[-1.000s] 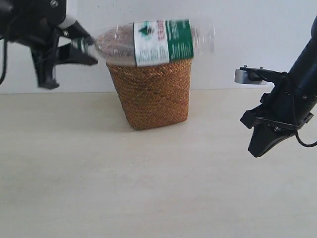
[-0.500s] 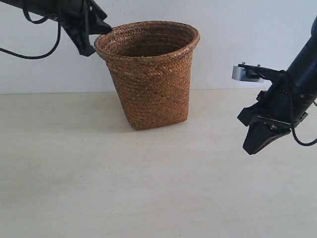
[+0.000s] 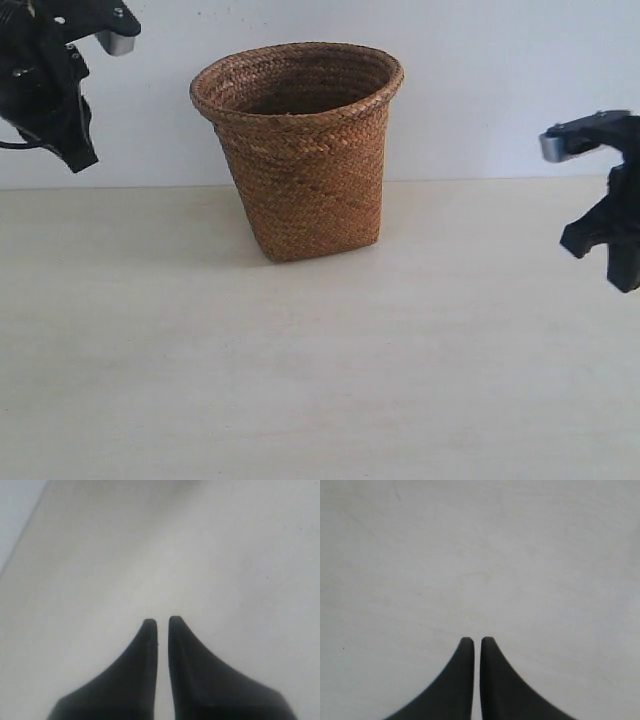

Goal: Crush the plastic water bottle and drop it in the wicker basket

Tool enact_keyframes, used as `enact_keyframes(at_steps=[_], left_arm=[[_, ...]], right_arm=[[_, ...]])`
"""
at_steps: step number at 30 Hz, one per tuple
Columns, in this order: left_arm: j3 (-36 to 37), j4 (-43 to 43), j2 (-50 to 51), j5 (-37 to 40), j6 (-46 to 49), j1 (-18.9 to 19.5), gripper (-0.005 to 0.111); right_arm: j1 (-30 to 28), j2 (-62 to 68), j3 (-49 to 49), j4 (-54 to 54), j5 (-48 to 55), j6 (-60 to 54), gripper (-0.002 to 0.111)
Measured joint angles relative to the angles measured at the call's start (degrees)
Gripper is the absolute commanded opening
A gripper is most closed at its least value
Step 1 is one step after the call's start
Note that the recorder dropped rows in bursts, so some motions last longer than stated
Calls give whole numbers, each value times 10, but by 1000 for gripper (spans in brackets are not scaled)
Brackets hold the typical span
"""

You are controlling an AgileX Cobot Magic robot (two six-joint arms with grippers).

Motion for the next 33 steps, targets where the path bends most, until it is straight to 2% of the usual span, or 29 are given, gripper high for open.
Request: enact_keyframes(at_steps=[7,15,33], left_arm=[[19,5,-38,18,-121,0,5],[135,6,-133,21,-194,0,5],[429,6,-415,-216,-282,0,5]], right_arm=[[-61,-79,10,10,-14,47,0],[-67,-216,125,14,-133,52,0],[-67,-463,378,18,-416,53,0]])
